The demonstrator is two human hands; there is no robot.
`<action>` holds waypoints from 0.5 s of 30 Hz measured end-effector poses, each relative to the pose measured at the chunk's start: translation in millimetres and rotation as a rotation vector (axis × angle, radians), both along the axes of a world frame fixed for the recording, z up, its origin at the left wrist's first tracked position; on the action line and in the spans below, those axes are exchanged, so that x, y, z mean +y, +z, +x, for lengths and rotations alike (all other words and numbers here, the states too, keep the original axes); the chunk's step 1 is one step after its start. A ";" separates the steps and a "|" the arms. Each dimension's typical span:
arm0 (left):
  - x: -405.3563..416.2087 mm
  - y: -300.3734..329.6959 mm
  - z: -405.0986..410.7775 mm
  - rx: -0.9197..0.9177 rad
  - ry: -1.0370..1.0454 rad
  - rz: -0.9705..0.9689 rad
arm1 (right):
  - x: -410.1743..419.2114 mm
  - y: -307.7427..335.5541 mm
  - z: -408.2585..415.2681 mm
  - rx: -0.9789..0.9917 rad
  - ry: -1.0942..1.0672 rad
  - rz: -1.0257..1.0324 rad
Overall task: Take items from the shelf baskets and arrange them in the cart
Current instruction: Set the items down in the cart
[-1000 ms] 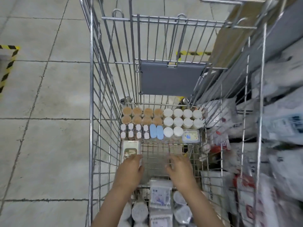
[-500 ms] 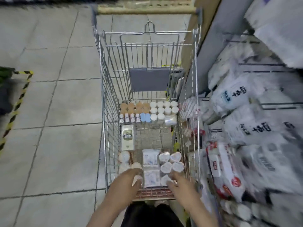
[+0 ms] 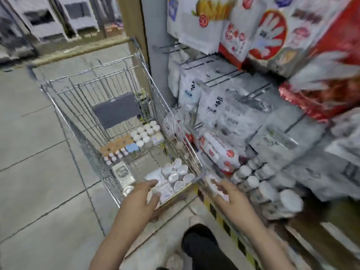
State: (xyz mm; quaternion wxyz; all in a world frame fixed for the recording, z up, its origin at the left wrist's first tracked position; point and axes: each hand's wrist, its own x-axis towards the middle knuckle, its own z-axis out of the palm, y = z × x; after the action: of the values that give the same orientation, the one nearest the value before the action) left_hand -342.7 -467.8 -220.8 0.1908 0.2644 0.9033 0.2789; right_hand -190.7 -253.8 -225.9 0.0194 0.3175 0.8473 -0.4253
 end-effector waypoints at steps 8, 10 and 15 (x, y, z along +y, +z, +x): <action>26.9 38.3 71.8 0.025 -0.401 0.029 | -53.9 35.1 173.5 -0.001 -0.418 -0.006; 52.2 49.6 98.4 0.046 -0.501 0.054 | -57.6 43.2 221.7 0.005 -0.584 -0.015; 115.1 74.1 202.5 0.051 -0.746 0.130 | -70.5 59.5 328.5 0.043 -0.846 0.025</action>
State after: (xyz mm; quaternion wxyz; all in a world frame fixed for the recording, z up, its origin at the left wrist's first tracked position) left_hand -140.2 -352.7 -146.7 0.2397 0.5935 0.7297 0.2403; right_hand 137.7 -324.2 -166.4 -0.1785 0.6286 0.6477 -0.3918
